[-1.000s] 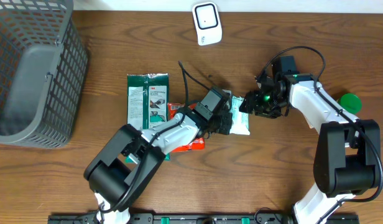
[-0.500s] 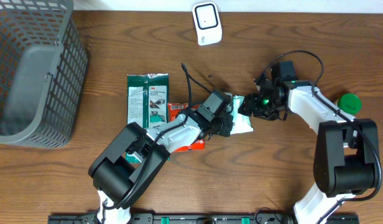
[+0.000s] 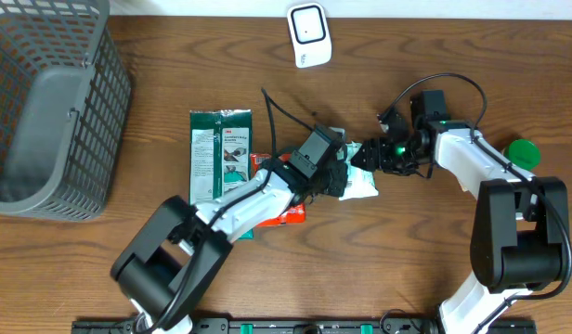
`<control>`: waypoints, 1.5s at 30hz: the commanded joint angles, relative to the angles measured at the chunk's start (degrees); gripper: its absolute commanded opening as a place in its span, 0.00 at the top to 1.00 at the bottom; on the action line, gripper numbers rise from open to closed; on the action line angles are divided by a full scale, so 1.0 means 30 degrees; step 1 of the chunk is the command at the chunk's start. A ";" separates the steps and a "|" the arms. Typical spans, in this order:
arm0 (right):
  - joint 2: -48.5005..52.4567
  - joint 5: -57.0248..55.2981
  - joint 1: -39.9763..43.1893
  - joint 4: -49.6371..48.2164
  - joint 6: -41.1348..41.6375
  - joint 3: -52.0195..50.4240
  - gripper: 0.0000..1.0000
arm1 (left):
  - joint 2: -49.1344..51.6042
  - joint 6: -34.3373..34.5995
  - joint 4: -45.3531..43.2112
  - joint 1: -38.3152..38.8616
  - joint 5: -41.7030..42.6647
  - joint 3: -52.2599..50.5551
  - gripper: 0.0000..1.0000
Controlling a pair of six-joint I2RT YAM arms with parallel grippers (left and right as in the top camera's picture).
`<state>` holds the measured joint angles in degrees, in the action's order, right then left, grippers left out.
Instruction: Scan the item barcode
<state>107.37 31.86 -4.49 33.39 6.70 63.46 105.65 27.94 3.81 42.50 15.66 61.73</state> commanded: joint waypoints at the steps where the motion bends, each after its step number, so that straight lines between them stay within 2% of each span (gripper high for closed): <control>1: 0.0182 0.0474 0.0160 -0.0138 -0.0415 -0.0095 0.31 | 0.0226 0.0517 0.0051 0.0481 0.0561 0.0248 0.89; 13: 0.0182 0.0401 0.0160 -0.0350 -0.0415 -0.0095 0.29 | 0.1843 0.0175 0.0131 0.1180 0.0444 0.0248 0.88; 26: 0.0182 0.0437 0.0131 -0.0248 -0.0379 -0.0102 0.29 | 0.1843 0.0073 0.0787 0.1180 -0.3198 0.0124 0.87; 32: 0.0182 0.0437 0.0124 0.0080 0.0197 -0.0102 0.30 | 0.1836 0.0080 0.0845 0.1188 -0.3381 0.0124 0.87; 45: 0.0182 0.0481 0.0124 0.0270 0.0474 -0.0102 0.31 | -0.1013 0.0073 0.0328 0.1180 -0.3388 0.0131 0.87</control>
<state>107.37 32.21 -4.40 33.87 7.40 63.44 103.72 28.51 5.17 46.19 6.66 61.80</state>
